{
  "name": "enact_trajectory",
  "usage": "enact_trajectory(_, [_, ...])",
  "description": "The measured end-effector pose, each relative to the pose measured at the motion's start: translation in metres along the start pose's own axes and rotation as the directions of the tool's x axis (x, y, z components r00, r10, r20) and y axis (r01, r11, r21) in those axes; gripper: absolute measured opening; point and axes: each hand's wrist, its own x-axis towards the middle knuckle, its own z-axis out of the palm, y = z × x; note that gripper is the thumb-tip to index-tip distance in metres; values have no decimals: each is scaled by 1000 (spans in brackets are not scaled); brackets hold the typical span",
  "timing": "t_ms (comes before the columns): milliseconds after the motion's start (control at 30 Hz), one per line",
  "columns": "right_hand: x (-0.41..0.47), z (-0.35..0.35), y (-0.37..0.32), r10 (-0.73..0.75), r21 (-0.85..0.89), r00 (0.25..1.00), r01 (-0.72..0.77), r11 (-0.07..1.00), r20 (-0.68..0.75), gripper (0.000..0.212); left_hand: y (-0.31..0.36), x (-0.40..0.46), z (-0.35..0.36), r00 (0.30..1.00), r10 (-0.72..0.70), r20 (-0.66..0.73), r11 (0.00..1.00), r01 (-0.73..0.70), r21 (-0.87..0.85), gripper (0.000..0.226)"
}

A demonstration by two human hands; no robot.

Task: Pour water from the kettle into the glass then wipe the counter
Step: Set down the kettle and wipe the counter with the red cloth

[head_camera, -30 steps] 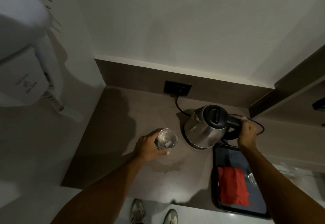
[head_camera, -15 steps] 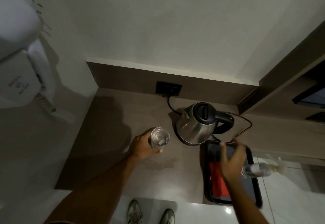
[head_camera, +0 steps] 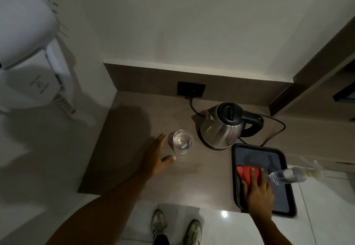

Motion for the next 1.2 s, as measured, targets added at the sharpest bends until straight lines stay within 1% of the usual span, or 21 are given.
enact_trajectory(100, [8,-11,-1,-39,11,999,39,999,9,57,-26,-26,-14,999,-31,11,990,30,140,89])
enact_trajectory(233, [9,-17,-14,-27,155,991,48,987,-131,48,-58,-49,-39,996,-4,-94,952,32,305,84])
enact_trajectory(300, [1,-12,-32,-65,189,988,90,978,-139,51,-73,-50,-51,994,-13,-107,923,53,381,86])
enact_trajectory(367, [-12,-1,-54,-155,201,984,170,965,-88,54,-81,-45,-60,998,-36,-56,890,57,452,88])
enact_trajectory(433, [-21,10,-76,-253,190,966,257,948,-45,54,-88,-36,-66,999,-33,12,847,21,530,86])
enact_trajectory(500, [-21,19,-98,-308,162,951,306,938,-16,58,-97,-26,-66,998,-12,55,807,-23,590,85])
enact_trajectory(567, [-17,26,-115,-316,109,949,314,943,-4,60,-107,-15,-63,996,-1,87,803,-51,594,87])
enact_trajectory(600, [-16,29,-122,-297,79,955,296,952,2,61,-112,-11,-61,997,4,83,801,-53,597,86])
enact_trajectory(700, [-16,41,-134,-178,48,984,179,983,-24,62,-122,-6,-55,998,12,63,780,-48,623,80])
enact_trajectory(833, [-37,64,-161,-25,77,999,28,997,-32,63,-131,-4,-54,999,48,21,812,-51,581,74])
enact_trajectory(900, [-53,79,-187,50,100,999,-49,994,-10,65,-133,-3,-54,998,57,17,818,-56,572,69])
enact_trajectory(967, [-70,92,-218,89,134,996,-90,987,12,67,-134,-4,-53,997,70,26,817,-72,572,68])
enact_trajectory(1000, [-78,96,-236,71,136,997,-74,988,26,66,-135,-5,-53,997,75,22,821,-74,566,70])
enact_trajectory(1100, [-88,105,-290,-62,140,996,52,989,68,62,-137,-5,-52,996,90,5,830,-77,552,70])
enact_trajectory(1200, [-72,107,-325,-105,170,990,88,981,93,65,-136,-5,-50,995,95,-9,831,-75,550,60])
